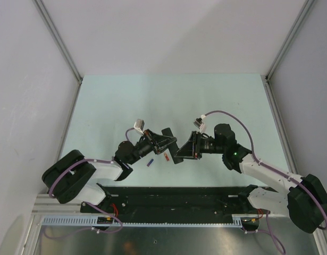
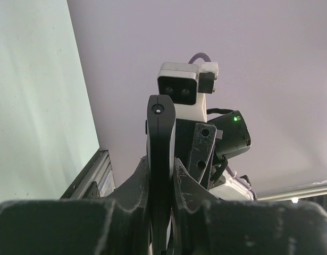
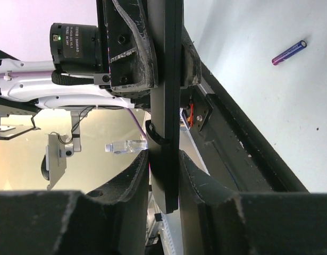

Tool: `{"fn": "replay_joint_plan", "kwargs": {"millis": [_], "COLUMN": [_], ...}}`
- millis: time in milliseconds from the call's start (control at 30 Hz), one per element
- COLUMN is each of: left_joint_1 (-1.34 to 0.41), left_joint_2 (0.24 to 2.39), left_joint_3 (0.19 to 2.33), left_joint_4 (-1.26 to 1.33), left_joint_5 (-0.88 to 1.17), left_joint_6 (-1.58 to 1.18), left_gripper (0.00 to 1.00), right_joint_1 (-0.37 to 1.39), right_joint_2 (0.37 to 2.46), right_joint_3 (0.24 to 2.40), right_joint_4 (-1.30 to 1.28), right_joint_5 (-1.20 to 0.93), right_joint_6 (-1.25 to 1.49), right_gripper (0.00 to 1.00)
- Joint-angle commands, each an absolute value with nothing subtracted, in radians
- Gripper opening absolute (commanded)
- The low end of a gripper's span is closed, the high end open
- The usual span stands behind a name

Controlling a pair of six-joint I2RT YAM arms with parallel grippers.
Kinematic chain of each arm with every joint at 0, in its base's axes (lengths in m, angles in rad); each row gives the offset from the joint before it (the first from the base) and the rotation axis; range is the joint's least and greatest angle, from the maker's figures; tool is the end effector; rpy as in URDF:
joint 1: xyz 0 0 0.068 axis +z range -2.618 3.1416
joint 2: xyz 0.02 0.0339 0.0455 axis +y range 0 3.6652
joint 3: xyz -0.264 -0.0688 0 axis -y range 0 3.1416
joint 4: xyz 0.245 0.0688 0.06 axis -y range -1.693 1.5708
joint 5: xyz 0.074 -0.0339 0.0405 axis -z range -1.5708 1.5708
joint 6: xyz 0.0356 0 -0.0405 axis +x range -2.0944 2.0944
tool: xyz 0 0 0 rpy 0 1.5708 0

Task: Load the batteries into the remote control

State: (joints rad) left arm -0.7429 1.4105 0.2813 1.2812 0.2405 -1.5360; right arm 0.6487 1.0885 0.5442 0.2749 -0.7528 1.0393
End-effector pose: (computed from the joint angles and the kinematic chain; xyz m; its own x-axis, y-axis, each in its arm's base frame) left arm 0.1741 -0.1714 0.1947 -0.8260 -0.5593 -0.0704 0.1403 -0.0830 -0.9866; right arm 0.1722 0.1611 0.2452 -0.9403 0.0766 -0.3317 -0.3068 0.2316 0.9232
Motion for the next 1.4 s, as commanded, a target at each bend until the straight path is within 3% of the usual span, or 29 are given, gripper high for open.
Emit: {"fn": "replay_joint_plan", "kwargs": {"millis": [0,833,1367], "left_joint_1": [-0.738,-0.729,-0.736], "left_joint_2": [1.377,1.385,1.405], "left_joint_3": [0.295,0.308,0.313], "left_joint_4": [1.568,1.568,1.568], "left_joint_5": [0.238,0.284,0.399], "left_joint_6": [-1.540,-1.552,-1.555], "left_gripper": [0.00,0.00,0.00], "right_joint_1": [0.660,0.655,0.637], "right_joint_2": [1.112,1.088,1.112], "right_joint_3": [0.541,0.540,0.548], "right_joint_4": [0.269,0.009,0.127], "right_joint_5": [-0.791,-0.818,-0.767], "right_joint_6": [1.023,0.893,0.959], "right_gripper": [0.27,0.22,0.10]}}
